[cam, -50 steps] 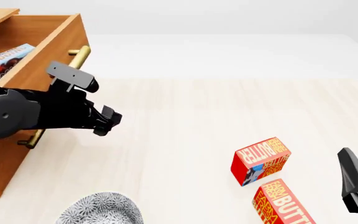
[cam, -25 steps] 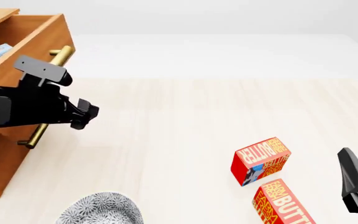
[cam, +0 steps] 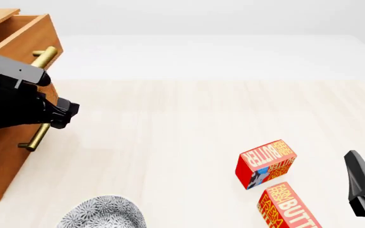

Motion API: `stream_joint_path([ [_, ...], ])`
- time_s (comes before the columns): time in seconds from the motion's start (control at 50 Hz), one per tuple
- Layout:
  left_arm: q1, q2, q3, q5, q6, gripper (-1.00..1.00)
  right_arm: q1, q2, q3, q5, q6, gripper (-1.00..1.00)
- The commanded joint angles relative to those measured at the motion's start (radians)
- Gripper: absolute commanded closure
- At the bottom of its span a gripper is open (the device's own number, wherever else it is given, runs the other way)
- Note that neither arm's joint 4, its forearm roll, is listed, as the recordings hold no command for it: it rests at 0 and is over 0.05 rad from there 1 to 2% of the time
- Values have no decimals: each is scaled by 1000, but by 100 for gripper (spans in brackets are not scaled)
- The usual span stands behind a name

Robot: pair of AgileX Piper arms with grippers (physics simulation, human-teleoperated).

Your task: Put the chocolate pudding in the top drawer of the cabinet and close it.

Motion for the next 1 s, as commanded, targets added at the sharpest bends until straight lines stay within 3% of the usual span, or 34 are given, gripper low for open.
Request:
stream_joint_path([
  [0.02, 58, -25, -5, -4, 1, -100, 0, 0, 0, 0, 0, -100],
  [0.38, 166, -9, -52, -21, -11, -100, 0, 0, 0, 0, 0, -100],
  [0.52, 215, 47, -94, -45, -41, -100, 0, 0, 0, 0, 0, -100],
  [0.64, 255, 77, -79, -83, -9, -100, 0, 0, 0, 0, 0, -100],
  [0.74, 266, 153, -94, -118, -28, -100, 0, 0, 0, 0, 0, -100],
  [0.92, 366, 237, -126, -178, 0, -100, 0, 0, 0, 0, 0, -100],
  [1.0, 394, 292, -144, -190, -31, -100, 0, 0, 0, 0, 0, -100],
])
